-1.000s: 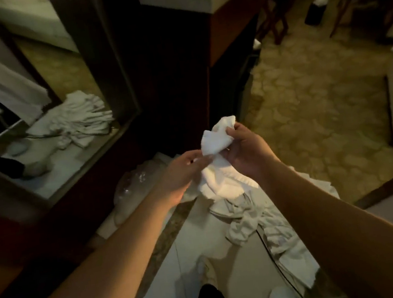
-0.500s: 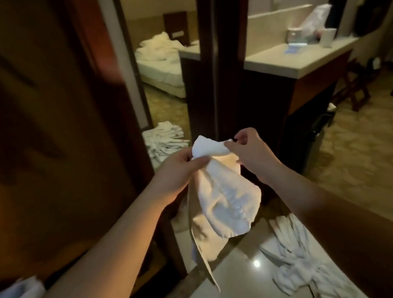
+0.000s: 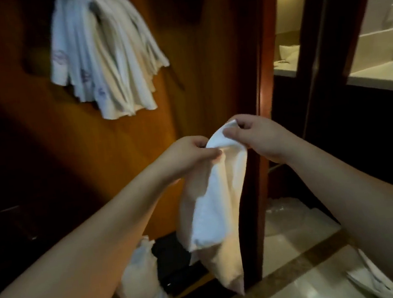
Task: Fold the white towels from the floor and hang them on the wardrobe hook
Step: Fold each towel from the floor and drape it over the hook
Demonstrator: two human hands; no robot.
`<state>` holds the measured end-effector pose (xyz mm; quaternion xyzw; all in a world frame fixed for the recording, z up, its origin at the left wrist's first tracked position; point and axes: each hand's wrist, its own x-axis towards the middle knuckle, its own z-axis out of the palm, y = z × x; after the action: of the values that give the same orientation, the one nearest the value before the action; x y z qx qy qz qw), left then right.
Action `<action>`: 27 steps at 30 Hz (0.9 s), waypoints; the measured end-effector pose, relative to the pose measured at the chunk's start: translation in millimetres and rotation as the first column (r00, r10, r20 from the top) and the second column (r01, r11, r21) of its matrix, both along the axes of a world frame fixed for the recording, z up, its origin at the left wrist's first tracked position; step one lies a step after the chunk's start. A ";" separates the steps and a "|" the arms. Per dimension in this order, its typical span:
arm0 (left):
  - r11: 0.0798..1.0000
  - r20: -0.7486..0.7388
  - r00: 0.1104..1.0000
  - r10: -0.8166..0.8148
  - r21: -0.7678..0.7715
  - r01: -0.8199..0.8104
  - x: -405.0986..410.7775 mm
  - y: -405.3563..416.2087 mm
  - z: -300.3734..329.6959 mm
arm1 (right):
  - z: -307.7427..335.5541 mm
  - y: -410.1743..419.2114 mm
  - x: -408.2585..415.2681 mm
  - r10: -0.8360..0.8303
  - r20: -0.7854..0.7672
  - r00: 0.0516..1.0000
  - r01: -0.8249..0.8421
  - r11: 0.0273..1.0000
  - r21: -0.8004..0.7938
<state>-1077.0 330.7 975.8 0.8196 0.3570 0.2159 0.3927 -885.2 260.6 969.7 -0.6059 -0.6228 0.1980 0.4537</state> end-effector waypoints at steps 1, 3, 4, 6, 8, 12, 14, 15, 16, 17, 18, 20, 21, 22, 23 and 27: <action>0.999 -0.007 0.999 0.045 0.024 -0.045 -18.3 2.4 4.7 | 7.3 3.0 -16.8 -0.008 -0.014 1.000 0.009 0.997 0.076; 0.993 -0.033 0.995 0.098 0.072 -0.095 -52.0 8.1 13.4 | 23.2 8.7 -44.8 -0.032 -0.058 0.998 0.042 0.980 0.192; 0.990 -0.031 0.993 0.111 0.090 -0.108 -67.6 11.0 17.0 | 31.2 11.3 -56.5 -0.041 -0.078 0.996 0.058 0.971 0.231; 0.980 -0.014 0.990 0.144 0.141 -0.140 -95.8 18.0 23.8 | 44.1 17.9 -75.8 -0.058 -0.096 0.994 0.083 0.954 0.290; 0.957 -0.019 0.980 0.196 0.220 -0.187 -120.3 24.2 29.8 | 53.2 24.8 -91.8 -0.082 -0.105 0.991 0.112 0.938 0.327; 0.877 -0.097 0.925 0.369 0.367 -0.311 -161.6 36.1 33.3 | 65.6 35.7 -109.5 -0.136 -0.134 0.982 0.175 0.921 0.347; 0.835 -0.145 0.882 0.448 0.420 -0.356 -183.4 40.4 31.3 | 69.8 38.8 -108.9 -0.164 -0.167 0.972 0.214 0.911 0.353; 0.822 -0.169 0.862 0.479 0.431 -0.372 -194.7 42.5 30.3 | 71.9 39.8 -107.0 -0.176 -0.197 0.964 0.238 0.902 0.359; 0.815 -0.191 0.844 0.500 0.432 -0.385 -206.2 44.0 30.0 | 74.1 40.1 -104.5 -0.187 -0.224 0.956 0.260 0.895 0.363; 0.814 -0.212 0.831 0.514 0.426 -0.395 -217.5 45.4 30.1 | 75.8 40.6 -101.2 -0.199 -0.244 0.949 0.280 0.889 0.363; 0.813 -0.229 0.820 0.525 0.421 -0.403 -227.8 46.3 30.3 | 77.3 40.8 -97.9 -0.211 -0.259 0.943 0.297 0.884 0.361; 0.804 -0.246 0.800 0.547 0.420 -0.421 -244.6 47.2 33.0 | 79.4 41.5 -92.5 -0.242 -0.270 0.932 0.330 0.875 0.355; 0.797 -0.255 0.787 0.562 0.423 -0.432 -251.9 46.6 35.5 | 79.7 42.2 -89.6 -0.263 -0.276 0.924 0.352 0.869 0.348; 0.788 -0.270 0.771 0.577 0.434 -0.437 -258.4 45.8 38.4 | 80.0 42.8 -87.1 -0.286 -0.291 0.913 0.378 0.861 0.339; 0.784 -0.295 0.755 0.586 0.441 -0.437 -265.5 45.0 41.1 | 80.1 43.6 -83.7 -0.312 -0.314 0.896 0.411 0.852 0.325; 0.803 -0.348 0.743 0.572 0.425 -0.419 -291.4 46.0 48.4 | 77.5 43.3 -67.3 -0.435 -0.348 0.831 0.530 0.810 0.253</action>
<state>-1368.5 376.7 1024.1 0.7721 0.6069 0.1680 0.0858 -952.5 303.9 1047.3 -0.6246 -0.4023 0.0468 0.6678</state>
